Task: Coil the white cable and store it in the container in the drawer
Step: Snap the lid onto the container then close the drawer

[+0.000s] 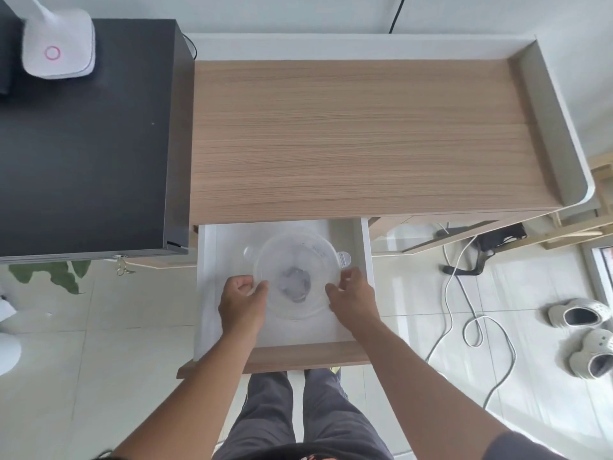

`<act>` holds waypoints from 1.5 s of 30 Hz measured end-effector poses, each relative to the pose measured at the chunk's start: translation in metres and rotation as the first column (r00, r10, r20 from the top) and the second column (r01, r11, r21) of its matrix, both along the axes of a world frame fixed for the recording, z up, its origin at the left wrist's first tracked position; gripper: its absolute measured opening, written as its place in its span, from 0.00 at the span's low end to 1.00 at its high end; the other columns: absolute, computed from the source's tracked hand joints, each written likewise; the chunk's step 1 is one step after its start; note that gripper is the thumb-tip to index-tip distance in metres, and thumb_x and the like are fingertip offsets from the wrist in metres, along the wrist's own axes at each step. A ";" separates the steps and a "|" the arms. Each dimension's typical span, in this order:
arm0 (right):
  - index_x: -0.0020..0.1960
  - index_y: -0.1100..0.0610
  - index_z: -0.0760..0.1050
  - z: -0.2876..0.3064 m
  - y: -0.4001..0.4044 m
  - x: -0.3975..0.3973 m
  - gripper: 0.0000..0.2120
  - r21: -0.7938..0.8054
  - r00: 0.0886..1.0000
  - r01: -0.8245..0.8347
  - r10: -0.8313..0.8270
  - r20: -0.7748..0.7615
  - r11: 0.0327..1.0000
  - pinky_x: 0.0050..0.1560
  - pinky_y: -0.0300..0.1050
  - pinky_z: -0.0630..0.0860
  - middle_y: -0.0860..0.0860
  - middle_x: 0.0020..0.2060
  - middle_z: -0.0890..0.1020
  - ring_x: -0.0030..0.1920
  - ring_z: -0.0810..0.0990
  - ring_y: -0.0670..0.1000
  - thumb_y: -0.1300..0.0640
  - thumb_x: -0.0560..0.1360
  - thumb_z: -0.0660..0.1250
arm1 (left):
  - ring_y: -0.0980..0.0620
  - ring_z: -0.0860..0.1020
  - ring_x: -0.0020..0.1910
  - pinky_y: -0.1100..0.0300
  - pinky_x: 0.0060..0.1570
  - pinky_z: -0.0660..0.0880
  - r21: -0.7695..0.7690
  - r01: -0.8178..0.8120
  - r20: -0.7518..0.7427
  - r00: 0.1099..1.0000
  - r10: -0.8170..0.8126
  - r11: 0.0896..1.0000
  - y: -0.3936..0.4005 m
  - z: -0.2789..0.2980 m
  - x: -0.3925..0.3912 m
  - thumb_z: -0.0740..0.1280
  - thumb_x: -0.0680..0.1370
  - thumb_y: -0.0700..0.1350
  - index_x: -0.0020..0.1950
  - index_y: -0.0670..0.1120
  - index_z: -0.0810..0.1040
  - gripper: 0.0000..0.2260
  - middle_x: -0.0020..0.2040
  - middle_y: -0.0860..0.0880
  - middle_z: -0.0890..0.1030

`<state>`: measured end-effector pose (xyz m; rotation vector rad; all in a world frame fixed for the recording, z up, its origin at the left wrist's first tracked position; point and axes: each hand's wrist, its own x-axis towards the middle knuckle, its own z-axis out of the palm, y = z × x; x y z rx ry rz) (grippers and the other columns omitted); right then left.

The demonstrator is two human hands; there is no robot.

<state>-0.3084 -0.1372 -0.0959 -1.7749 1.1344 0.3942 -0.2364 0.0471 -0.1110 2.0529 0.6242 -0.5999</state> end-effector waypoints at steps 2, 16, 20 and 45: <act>0.55 0.53 0.71 -0.001 -0.001 0.006 0.10 -0.028 0.999 -0.048 0.048 -0.008 0.998 0.51 0.57 0.82 0.48 0.47 0.81 0.45 0.85 0.59 0.55 0.75 0.67 | 0.61 0.77 0.42 0.64 0.35 0.71 -0.005 0.003 0.001 1.000 -0.003 1.000 0.000 0.002 0.007 0.71 0.76 0.54 0.59 0.54 0.72 0.15 0.54 0.53 0.80; 0.72 0.47 0.71 -0.005 0.004 -0.002 0.24 -0.094 0.983 -0.181 0.176 -0.061 0.979 0.51 0.59 0.83 0.50 0.58 0.83 0.49 0.86 0.59 0.46 0.77 0.66 | 0.52 0.77 0.39 0.57 0.33 0.69 0.018 0.019 0.022 1.000 -0.019 1.000 0.002 -0.012 0.042 0.60 0.80 0.58 0.51 0.50 0.75 0.12 0.44 0.51 0.79; 0.71 0.44 0.70 -0.009 0.008 -0.008 0.21 -0.154 0.965 -0.250 0.233 -0.121 0.956 0.47 0.49 0.80 0.45 0.44 0.79 0.49 0.84 0.57 0.45 0.79 0.62 | 0.54 0.76 0.40 0.59 0.33 0.68 0.068 0.105 0.049 0.993 -0.108 0.992 0.007 -0.016 0.031 0.58 0.83 0.56 0.52 0.51 0.72 0.11 0.45 0.51 0.79; 0.63 0.48 0.83 -0.023 -0.024 0.005 0.15 0.299 0.993 0.117 -0.112 -0.034 0.947 0.44 0.54 0.86 0.56 0.49 0.87 0.38 0.84 0.54 0.51 0.76 0.73 | 0.58 0.79 0.44 0.64 0.33 0.71 0.022 0.277 0.025 0.960 -0.278 0.961 0.024 -0.017 0.040 0.76 0.70 0.60 0.50 0.57 0.79 0.14 0.48 0.56 0.82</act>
